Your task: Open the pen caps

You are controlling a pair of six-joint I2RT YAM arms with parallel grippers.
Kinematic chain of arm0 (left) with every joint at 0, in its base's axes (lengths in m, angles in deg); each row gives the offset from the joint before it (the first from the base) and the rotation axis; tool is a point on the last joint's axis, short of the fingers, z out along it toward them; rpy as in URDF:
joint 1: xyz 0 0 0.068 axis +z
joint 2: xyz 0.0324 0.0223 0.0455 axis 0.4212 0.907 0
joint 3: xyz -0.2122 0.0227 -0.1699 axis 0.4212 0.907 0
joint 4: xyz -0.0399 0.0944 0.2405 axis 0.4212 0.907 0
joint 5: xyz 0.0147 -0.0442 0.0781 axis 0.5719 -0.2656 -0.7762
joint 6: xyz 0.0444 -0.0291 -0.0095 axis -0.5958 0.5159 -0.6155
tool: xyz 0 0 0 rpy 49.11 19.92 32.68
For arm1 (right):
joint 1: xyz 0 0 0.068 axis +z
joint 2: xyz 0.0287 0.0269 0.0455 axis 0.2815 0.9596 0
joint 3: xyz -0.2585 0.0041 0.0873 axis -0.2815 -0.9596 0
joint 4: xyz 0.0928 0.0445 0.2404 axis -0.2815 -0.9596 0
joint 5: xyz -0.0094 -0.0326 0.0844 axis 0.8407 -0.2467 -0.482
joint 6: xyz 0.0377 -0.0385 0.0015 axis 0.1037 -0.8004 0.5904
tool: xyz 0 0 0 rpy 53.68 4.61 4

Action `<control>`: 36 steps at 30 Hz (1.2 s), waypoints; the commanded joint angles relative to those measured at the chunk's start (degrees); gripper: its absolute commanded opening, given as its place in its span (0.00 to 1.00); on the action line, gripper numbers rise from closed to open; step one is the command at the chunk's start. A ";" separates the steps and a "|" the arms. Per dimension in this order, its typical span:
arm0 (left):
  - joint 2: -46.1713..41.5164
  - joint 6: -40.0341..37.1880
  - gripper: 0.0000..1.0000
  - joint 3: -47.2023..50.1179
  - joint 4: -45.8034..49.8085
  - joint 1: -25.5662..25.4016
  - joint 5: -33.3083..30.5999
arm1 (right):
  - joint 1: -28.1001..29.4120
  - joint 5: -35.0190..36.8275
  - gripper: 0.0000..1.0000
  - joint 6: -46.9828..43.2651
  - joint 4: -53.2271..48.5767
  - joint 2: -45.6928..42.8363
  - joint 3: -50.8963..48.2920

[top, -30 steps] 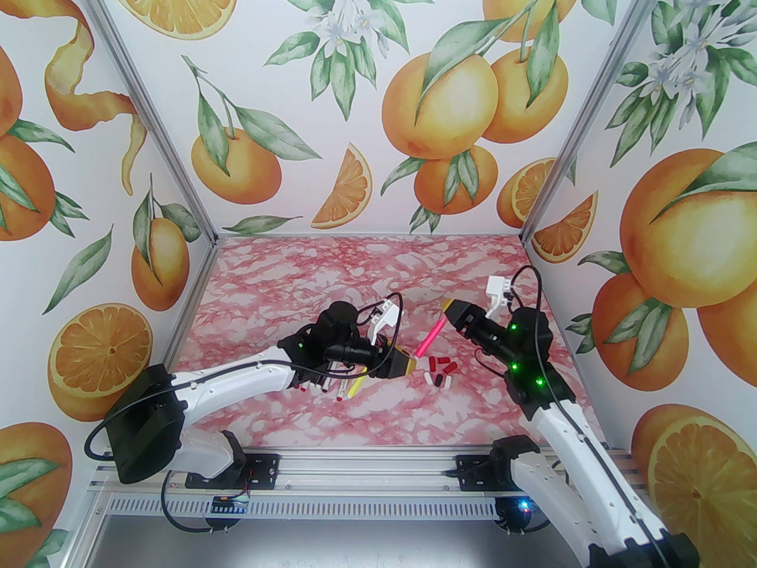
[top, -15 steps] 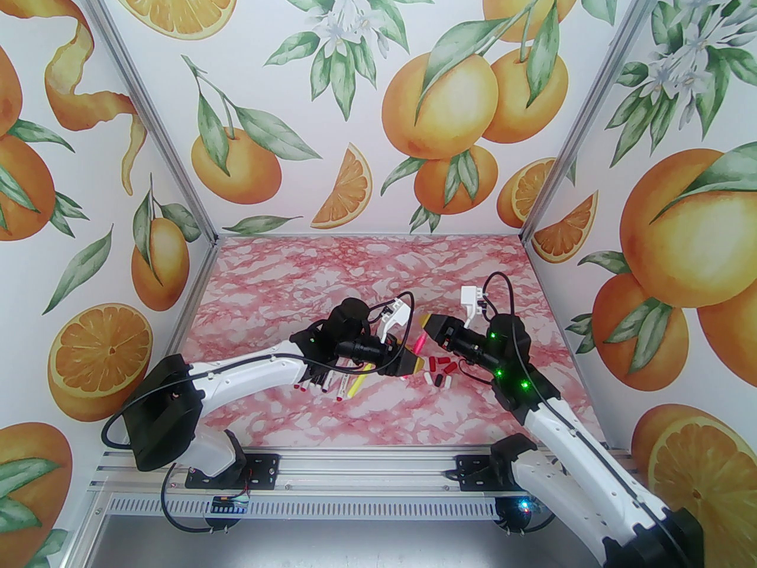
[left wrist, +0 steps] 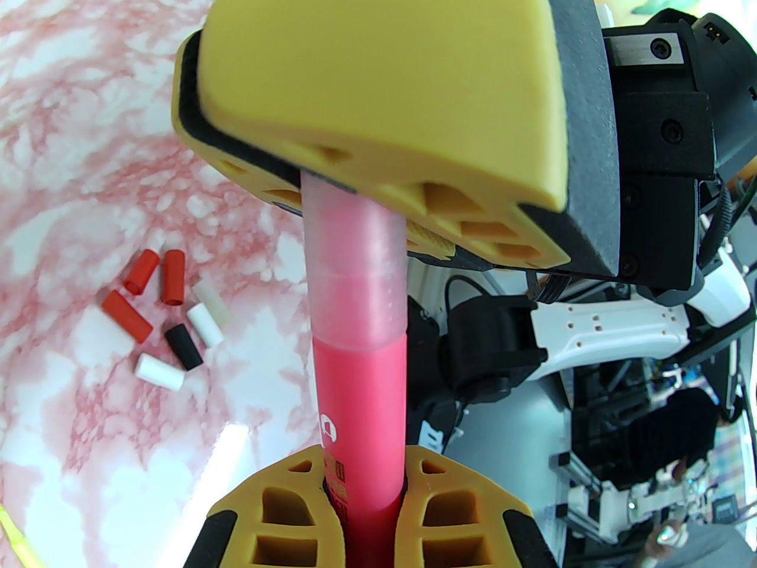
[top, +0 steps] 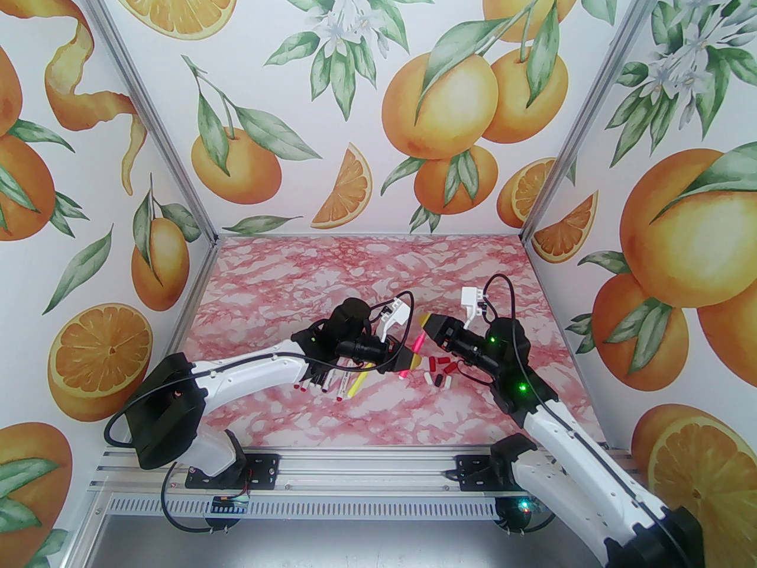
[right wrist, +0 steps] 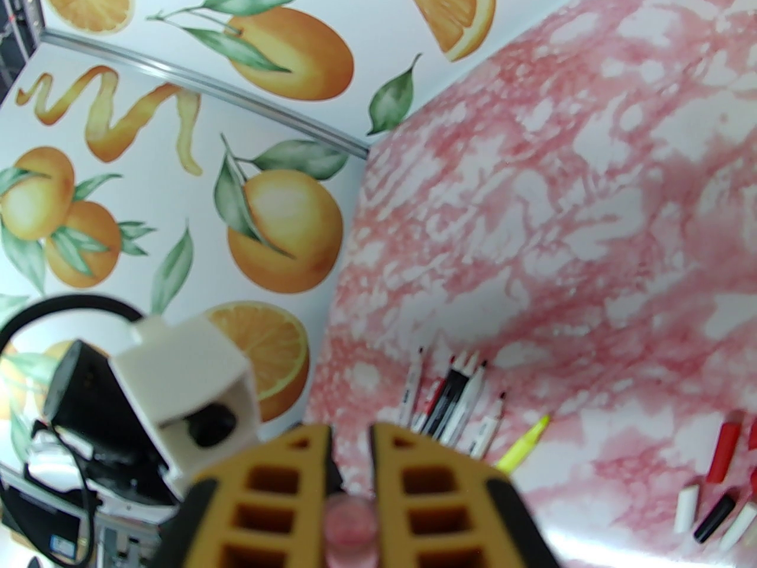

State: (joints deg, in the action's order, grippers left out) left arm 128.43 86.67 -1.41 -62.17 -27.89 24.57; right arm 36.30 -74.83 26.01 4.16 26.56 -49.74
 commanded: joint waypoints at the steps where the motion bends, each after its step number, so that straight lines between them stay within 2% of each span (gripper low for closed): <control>1: -0.50 -3.11 0.00 0.63 -0.08 -2.84 4.21 | -2.45 4.75 0.00 0.00 1.49 0.96 2.72; 8: -1.22 -1.91 0.00 3.77 -2.61 -4.30 4.29 | -8.87 1.29 0.00 1.65 4.97 3.00 4.52; 24: -0.38 0.85 0.00 4.93 -4.60 -5.14 5.40 | -15.03 2.73 0.00 -2.03 5.10 4.49 8.94; 36: 0.30 0.97 0.00 4.92 -4.60 -5.23 6.31 | -21.15 1.35 0.00 0.86 10.96 6.58 11.15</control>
State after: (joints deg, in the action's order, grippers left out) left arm 128.62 89.82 0.36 -75.46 -29.53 17.01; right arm 22.07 -92.75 25.64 2.55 31.70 -43.29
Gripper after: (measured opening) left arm 0.163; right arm 0.150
